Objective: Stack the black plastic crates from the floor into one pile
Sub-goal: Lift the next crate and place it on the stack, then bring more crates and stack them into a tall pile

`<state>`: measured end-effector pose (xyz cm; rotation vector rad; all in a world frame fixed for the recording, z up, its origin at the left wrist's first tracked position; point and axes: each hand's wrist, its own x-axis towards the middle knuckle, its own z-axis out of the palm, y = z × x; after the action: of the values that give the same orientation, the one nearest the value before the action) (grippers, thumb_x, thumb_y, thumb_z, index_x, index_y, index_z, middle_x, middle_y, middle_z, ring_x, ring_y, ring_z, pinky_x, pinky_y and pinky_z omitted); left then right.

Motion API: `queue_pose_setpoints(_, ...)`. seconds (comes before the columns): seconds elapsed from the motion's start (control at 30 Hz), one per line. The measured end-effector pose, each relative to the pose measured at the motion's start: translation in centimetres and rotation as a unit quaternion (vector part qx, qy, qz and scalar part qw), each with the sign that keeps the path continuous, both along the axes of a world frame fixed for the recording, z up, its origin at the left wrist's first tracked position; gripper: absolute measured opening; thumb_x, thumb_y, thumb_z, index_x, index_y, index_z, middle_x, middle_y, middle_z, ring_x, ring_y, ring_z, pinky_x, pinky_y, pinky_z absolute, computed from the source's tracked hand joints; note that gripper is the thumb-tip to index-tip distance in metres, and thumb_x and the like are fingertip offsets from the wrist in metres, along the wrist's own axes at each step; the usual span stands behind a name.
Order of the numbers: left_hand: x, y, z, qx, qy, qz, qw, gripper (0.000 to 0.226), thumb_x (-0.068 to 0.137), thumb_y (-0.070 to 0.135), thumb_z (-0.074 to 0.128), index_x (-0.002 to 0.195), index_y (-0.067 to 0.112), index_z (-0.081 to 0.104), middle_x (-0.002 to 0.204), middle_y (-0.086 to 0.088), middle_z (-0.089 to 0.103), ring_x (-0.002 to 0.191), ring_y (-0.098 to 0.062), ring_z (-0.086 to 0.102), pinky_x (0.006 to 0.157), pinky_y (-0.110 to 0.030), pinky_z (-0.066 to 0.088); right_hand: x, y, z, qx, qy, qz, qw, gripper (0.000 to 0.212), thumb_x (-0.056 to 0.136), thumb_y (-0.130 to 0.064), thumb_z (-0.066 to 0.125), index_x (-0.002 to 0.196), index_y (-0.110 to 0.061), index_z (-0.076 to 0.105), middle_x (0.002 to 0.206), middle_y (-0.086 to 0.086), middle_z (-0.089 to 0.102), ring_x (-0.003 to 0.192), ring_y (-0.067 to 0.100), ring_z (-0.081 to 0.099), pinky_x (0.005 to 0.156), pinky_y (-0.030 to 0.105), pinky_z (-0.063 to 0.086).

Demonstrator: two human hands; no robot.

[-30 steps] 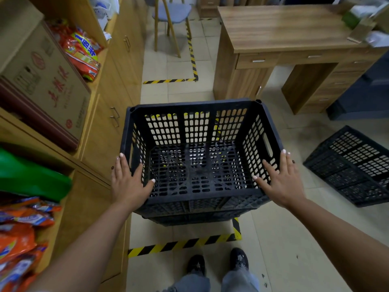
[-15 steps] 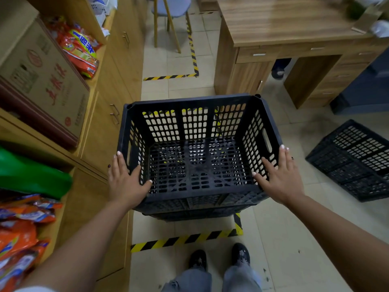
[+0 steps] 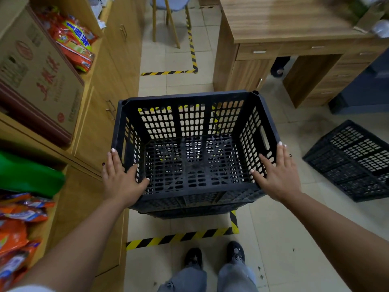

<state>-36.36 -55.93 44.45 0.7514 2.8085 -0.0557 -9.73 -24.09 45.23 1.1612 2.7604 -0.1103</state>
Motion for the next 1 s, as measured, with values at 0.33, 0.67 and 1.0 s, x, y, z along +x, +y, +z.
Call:
queue_pose_setpoints(0.33, -0.3, 0.2, -0.3, 0.017, 0.003, 0.001, 1.000, 0.065, 0.086, 0.062, 0.046, 0.141, 0.029, 0.043, 0.155, -0.018, -0.026, 0.143, -0.031, -0.026, 0.117, -0.048, -0.001, 0.1, -0.1, 0.4, -0.003, -0.005, 0.005, 1.000, 0.090, 0.076, -0.076, 0.005, 0.147, -0.029, 0.034, 0.158, 0.018, -0.014, 0.146, 0.028, -0.015, 0.118, 0.043, -0.001)
queue_pose_setpoints(0.67, -0.3, 0.6, 2.6, -0.084, -0.060, -0.031, 0.994, 0.101, 0.084, 0.073, 0.036, 0.152, 0.014, -0.009, 0.152, -0.026, -0.027, 0.142, -0.040, -0.023, 0.116, -0.052, -0.005, 0.3, 0.1, 1.9, -0.053, -0.062, 0.010, 0.997, 0.086, 0.084, -0.076, 0.014, 0.153, -0.025, 0.004, 0.156, 0.018, -0.023, 0.143, 0.030, -0.025, 0.116, 0.044, -0.007)
queue_pose_setpoints(1.0, 7.7, 10.1, 8.1, 0.011, -0.039, -0.139, 0.990, 0.082, 0.094, 0.058, 0.034, 0.153, 0.012, 0.001, 0.161, -0.007, 0.005, 0.148, -0.024, 0.007, 0.120, -0.042, 0.012, 7.2, 2.8, 8.4, -0.037, 0.048, 0.066, 0.996, 0.099, 0.072, -0.080, -0.004, 0.153, -0.025, 0.011, 0.160, 0.009, -0.011, 0.147, 0.023, -0.015, 0.118, 0.038, 0.003)
